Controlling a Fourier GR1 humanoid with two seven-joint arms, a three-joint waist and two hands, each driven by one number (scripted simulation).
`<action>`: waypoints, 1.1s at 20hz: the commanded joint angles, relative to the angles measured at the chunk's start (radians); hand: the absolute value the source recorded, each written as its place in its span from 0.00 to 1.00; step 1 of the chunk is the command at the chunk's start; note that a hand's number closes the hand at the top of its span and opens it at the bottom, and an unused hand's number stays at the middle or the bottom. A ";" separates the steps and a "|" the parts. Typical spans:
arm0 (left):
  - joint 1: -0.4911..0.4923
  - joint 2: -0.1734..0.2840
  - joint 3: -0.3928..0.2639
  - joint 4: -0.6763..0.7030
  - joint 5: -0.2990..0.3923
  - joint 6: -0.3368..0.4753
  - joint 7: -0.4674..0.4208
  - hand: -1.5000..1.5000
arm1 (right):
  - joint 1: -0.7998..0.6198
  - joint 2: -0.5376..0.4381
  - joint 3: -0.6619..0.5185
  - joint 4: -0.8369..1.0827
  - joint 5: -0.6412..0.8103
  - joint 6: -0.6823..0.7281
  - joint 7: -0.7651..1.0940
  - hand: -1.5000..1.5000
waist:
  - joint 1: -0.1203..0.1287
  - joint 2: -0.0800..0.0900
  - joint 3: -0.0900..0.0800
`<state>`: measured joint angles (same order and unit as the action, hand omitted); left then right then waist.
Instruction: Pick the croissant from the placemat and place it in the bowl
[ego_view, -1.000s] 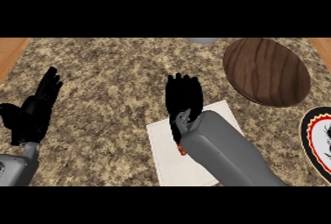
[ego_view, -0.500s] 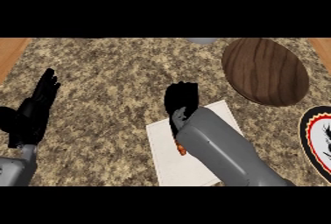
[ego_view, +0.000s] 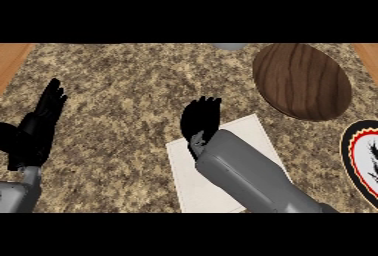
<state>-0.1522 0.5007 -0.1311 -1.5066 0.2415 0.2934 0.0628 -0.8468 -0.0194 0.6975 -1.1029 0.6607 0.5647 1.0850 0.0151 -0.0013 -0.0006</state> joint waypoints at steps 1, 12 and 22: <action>-0.030 0.002 0.029 -0.004 0.009 -0.015 0.035 0.50 | 0.039 0.018 0.023 0.069 0.007 -0.030 0.111 0.00 | -0.003 0.002 0.000; -0.014 -0.042 0.047 0.031 -0.035 -0.038 0.000 0.50 | 0.107 0.018 0.086 0.063 0.020 -0.115 0.124 0.00 | -0.006 0.003 0.000; 0.029 -0.076 0.046 0.015 -0.081 -0.046 -0.015 0.50 | 0.107 0.019 0.066 0.143 -0.054 -0.131 0.113 1.00 | 0.002 0.003 0.000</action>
<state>-0.1393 0.4541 -0.0720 -1.4995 0.1916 0.2359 0.0647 -0.7689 -0.0170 0.7435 -0.9787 0.6594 0.4442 1.0678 0.0151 -0.0010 -0.0004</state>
